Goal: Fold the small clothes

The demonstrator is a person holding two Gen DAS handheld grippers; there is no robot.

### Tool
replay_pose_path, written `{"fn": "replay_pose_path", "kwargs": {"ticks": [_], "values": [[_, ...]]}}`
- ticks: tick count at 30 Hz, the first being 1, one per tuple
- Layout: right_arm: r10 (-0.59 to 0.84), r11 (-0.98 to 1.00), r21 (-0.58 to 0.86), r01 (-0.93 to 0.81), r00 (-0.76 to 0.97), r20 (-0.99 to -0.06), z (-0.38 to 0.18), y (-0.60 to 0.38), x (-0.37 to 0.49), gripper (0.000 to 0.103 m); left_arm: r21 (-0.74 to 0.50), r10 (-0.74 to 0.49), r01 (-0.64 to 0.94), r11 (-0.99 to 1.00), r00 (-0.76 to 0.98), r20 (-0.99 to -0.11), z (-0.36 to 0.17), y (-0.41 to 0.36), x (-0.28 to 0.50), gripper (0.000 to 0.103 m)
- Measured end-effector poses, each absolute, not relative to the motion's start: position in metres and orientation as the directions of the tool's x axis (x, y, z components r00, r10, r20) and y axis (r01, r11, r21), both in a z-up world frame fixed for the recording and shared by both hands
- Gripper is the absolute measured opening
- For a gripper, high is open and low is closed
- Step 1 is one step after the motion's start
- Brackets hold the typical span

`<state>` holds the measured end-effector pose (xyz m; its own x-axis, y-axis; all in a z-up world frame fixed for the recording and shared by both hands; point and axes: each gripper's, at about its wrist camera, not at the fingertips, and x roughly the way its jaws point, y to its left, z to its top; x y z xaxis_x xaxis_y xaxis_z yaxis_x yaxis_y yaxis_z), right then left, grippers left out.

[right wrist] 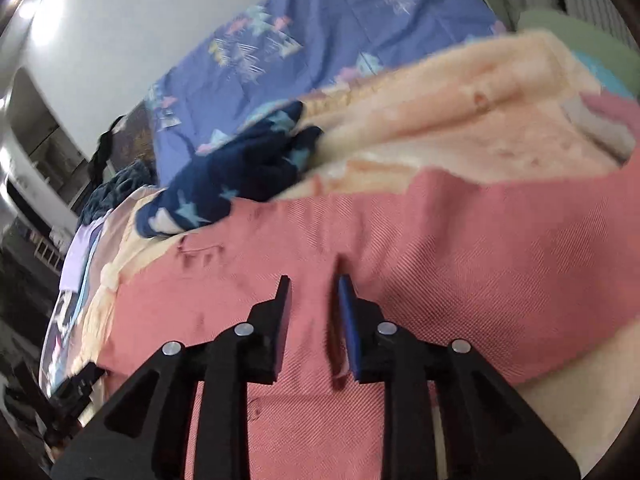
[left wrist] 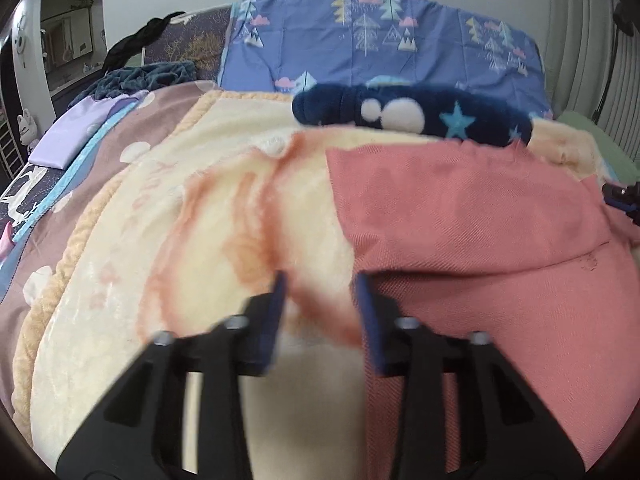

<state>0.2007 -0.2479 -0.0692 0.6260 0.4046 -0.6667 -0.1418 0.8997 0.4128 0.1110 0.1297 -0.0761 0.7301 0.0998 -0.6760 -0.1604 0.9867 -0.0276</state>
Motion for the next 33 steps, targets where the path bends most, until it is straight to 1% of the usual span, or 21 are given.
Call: {"fn": "replay_pose_path", "kwargs": {"ticks": [2, 3, 4, 6, 8, 9, 10, 11, 13, 15, 17, 18, 20, 22, 24, 25, 27, 28, 30, 32, 33], "values": [[0.493, 0.864, 0.446, -0.235, 0.581, -0.648, -0.068, -0.237, 0.194, 0.025, -0.072, 0.057, -0.133, 0.988, 0.768, -0.638, -0.059, 0.127, 0.106, 0.016], [0.499, 0.862, 0.445, -0.243, 0.558, -0.663, -0.074, -0.231, 0.195, 0.025, -0.082, 0.039, -0.113, 0.990, 0.789, -0.614, -0.050, 0.121, 0.106, 0.016], [0.479, 0.876, 0.423, -0.232, 0.529, -0.700, -0.084, -0.224, 0.197, 0.025, -0.084, 0.018, -0.086, 0.993, 0.800, -0.600, -0.044, 0.115, 0.108, 0.016], [0.369, 0.929, 0.325, -0.175, 0.456, -0.810, -0.122, -0.211, 0.205, 0.024, -0.082, -0.022, -0.034, 0.996, 0.797, -0.603, -0.042, 0.097, 0.122, 0.016], [0.366, 0.931, 0.320, -0.178, 0.498, -0.786, -0.133, -0.208, 0.202, 0.024, -0.064, -0.040, -0.002, 0.998, 0.767, -0.641, -0.056, 0.079, 0.141, 0.018], [0.354, 0.935, 0.301, -0.186, 0.517, -0.780, -0.131, -0.206, 0.197, 0.024, -0.017, -0.011, -0.001, 1.000, 0.733, -0.680, -0.076, 0.069, 0.154, 0.024], [0.347, 0.938, 0.290, -0.191, 0.524, -0.778, -0.129, -0.205, 0.195, 0.025, 0.030, 0.034, -0.018, 0.999, 0.692, -0.721, -0.096, 0.064, 0.163, 0.027], [0.347, 0.938, 0.286, -0.196, 0.526, -0.777, -0.127, -0.205, 0.192, 0.025, 0.046, 0.051, -0.025, 0.999, 0.651, -0.758, -0.115, 0.062, 0.170, 0.028], [0.354, 0.935, 0.301, -0.188, 0.524, -0.775, -0.121, -0.213, 0.187, 0.025, 0.033, 0.047, -0.033, 0.999, 0.660, -0.749, -0.111, 0.064, 0.169, 0.027], [0.407, 0.909, 0.380, -0.170, 0.559, -0.722, -0.106, -0.239, 0.172, 0.025, 0.026, 0.048, -0.043, 0.999, 0.662, -0.748, -0.106, 0.068, 0.164, 0.028], [0.370, 0.911, 0.397, -0.110, 0.642, -0.671, -0.088, -0.279, 0.157, 0.028, 0.001, 0.035, -0.051, 0.999, 0.662, -0.748, -0.102, 0.073, 0.159, 0.027], [0.318, 0.912, 0.408, -0.042, 0.700, -0.639, -0.078, -0.316, 0.151, 0.028, -0.020, 0.023, -0.056, 0.998, 0.667, -0.745, -0.096, 0.074, 0.156, 0.027], [0.249, 0.894, 0.442, 0.069, 0.744, -0.620, -0.071, -0.363, 0.150, 0.028, -0.065, -0.019, -0.040, 0.997, 0.697, -0.717, -0.081, 0.071, 0.153, 0.031], [0.161, 0.827, 0.512, 0.234, 0.774, -0.613, -0.070, -0.428, 0.144, 0.028, -0.052, -0.024, -0.017, 0.999, 0.717, -0.697, -0.068, 0.060, 0.159, 0.035], [0.081, 0.747, 0.565, 0.350, 0.795, -0.601, -0.071, -0.478, 0.134, 0.028, -0.032, -0.024, 0.002, 0.999, 0.727, -0.687, -0.062, 0.045, 0.167, 0.036], [0.046, 0.717, 0.578, 0.391, 0.800, -0.598, -0.074, -0.494, 0.130, 0.028, -0.049, -0.044, 0.014, 0.999, 0.725, -0.687, -0.062, 0.037, 0.174, 0.036], [0.025, 0.682, 0.591, 0.431, 0.793, -0.608, -0.081, -0.513, 0.128, 0.028, -0.090, -0.088, 0.035, 0.995, 0.707, -0.702, -0.071, 0.025, 0.187, 0.036], [0.027, 0.669, 0.598, 0.441, 0.790, -0.613, -0.085, -0.518, 0.128, 0.028, -0.088, -0.094, 0.044, 0.995, 0.687, -0.721, -0.081, 0.017, 0.195, 0.036], [0.025, 0.638, 0.612, 0.467, 0.782, -0.623, -0.093, -0.527, 0.128, 0.028, -0.033, -0.057, 0.050, 0.998, 0.638, -0.768, -0.110, 0.003, 0.208, 0.037], [0.033, 0.594, 0.639, 0.488, 0.779, -0.626, -0.102, -0.536, 0.128, 0.028, -0.006, -0.038, 0.051, 0.999, 0.647, -0.761, -0.113, -0.003, 0.206, 0.036], [0.038, 0.576, 0.651, 0.494, 0.780, -0.625, -0.103, -0.545, 0.127, 0.030, 0.001, -0.034, 0.053, 0.999, 0.650, -0.759, -0.111, -0.003, 0.205, 0.036]]}}
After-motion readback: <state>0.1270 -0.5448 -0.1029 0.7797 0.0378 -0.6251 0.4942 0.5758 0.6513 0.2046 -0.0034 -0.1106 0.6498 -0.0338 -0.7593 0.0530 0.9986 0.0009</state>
